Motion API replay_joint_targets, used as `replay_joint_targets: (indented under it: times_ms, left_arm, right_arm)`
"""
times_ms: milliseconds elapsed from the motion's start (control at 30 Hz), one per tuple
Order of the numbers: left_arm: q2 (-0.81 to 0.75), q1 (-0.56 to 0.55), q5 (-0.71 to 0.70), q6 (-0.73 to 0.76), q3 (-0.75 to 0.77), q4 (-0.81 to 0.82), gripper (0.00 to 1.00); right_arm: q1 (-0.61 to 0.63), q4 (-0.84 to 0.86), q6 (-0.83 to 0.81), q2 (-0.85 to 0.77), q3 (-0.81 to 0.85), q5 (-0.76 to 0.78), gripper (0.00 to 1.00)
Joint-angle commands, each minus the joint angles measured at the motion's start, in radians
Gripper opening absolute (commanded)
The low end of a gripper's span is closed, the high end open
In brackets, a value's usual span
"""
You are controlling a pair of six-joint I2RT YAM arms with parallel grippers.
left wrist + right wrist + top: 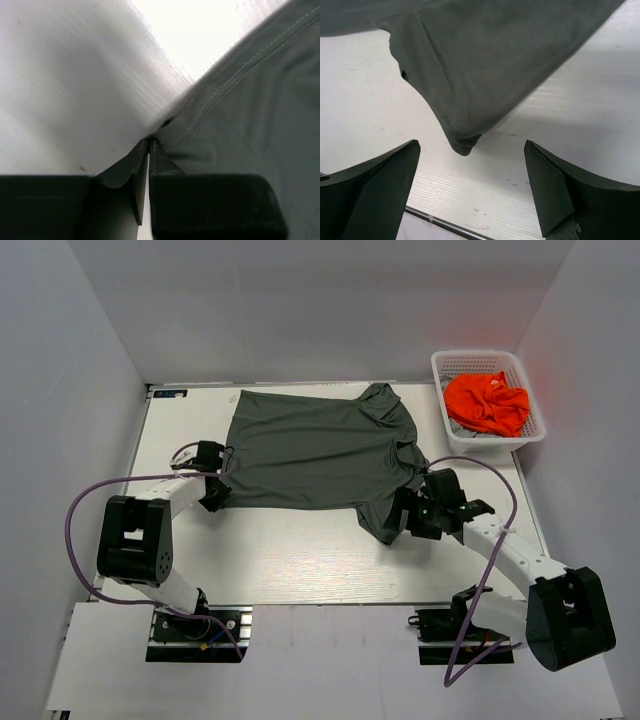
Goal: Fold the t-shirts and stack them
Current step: Grap the side of the flattened tshirt closest away from the robot with both arms
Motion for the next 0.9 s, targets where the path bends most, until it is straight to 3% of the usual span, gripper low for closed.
replay_joint_targets:
  times_ms: [0,200,300,333,433,500,667,800,867]
  left_arm:
    - [0.018,0.004,0.021,0.008,-0.011,0.03,0.18]
    - [0.038,0.004,0.021,0.017,-0.011,0.03,0.18]
    - [0.038,0.004,0.021,0.017,0.0,0.02,0.09]
    - [0.027,0.004,0.021,0.017,0.0,0.02,0.0]
    - [-0.013,0.004,0.01,0.028,-0.022,0.046,0.0]
    - [-0.043,0.004,0.01,0.046,-0.054,0.073,0.0]
    - [-0.155,-0.007,0.055,0.108,-0.156,0.225,0.0]
    - [-0.208,-0.016,0.077,0.12,-0.177,0.25,0.0]
    - [-0.218,-0.016,0.067,0.12,-0.177,0.25,0.0]
  right_arm:
    - [0.036,-0.037,0.052,0.023,0.008,0.033,0.9]
    - [0.089,0.007,0.107,0.069,-0.015,0.013,0.9]
    - [0.106,-0.002,0.118,0.09,0.0,0.03,0.9]
    - [0.115,-0.002,0.126,0.096,0.005,0.038,0.9]
    - [0.138,0.006,0.156,0.113,0.011,0.055,0.72]
    - [0.145,0.0,0.166,0.136,0.015,0.074,0.65]
    - [0.159,0.015,0.224,0.185,0.016,0.125,0.64]
    - [0.158,0.073,0.261,0.205,0.012,0.18,0.52]
    - [0.156,0.098,0.261,0.21,0.017,0.178,0.36]
